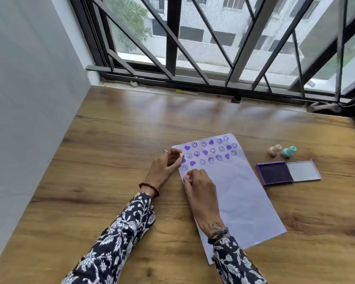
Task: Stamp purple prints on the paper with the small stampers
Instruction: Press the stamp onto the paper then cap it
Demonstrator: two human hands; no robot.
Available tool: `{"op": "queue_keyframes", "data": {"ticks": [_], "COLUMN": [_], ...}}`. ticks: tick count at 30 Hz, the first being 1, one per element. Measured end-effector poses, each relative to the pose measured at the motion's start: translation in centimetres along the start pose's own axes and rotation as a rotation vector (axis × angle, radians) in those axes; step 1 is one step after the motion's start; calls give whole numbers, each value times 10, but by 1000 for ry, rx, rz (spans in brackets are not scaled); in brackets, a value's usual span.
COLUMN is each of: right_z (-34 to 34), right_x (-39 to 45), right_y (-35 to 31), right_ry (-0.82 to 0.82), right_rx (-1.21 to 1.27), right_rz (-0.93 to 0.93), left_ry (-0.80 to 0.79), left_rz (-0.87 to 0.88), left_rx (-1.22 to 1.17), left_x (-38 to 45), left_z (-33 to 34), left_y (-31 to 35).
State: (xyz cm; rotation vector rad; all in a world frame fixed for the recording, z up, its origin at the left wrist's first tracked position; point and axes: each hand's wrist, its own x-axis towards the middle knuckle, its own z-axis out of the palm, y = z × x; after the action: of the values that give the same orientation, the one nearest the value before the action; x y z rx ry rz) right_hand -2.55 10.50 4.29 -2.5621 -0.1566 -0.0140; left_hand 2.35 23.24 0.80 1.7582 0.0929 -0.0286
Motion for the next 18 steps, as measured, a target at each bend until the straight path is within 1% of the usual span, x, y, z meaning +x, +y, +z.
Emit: {"op": "queue_keyframes", "data": {"ticks": [5, 10, 12, 15, 17, 18], "right_z": [-3, -9, -11, -19, -27, -31], "right_x": [12, 31, 35, 41, 43, 41], "right_y": [-4, -4, -5, -1, 7, 12], "right_ry": [-52, -182, -225, -268, -276, -251], "right_rx": [-14, -153, -171, -28, 172, 332], "right_rz": [42, 20, 5, 72, 167, 244], "left_ry": [14, 21, 24, 3, -16, -10], "left_rz": [0, 7, 6, -38, -92, -112], "left_rx": [-8, -3, -11, -79, -180, -250], "left_x": [0, 1, 0, 0, 2, 2], "left_z": [1, 1, 1, -2, -7, -10], "left_y": [0, 0, 0, 4, 9, 11]}}
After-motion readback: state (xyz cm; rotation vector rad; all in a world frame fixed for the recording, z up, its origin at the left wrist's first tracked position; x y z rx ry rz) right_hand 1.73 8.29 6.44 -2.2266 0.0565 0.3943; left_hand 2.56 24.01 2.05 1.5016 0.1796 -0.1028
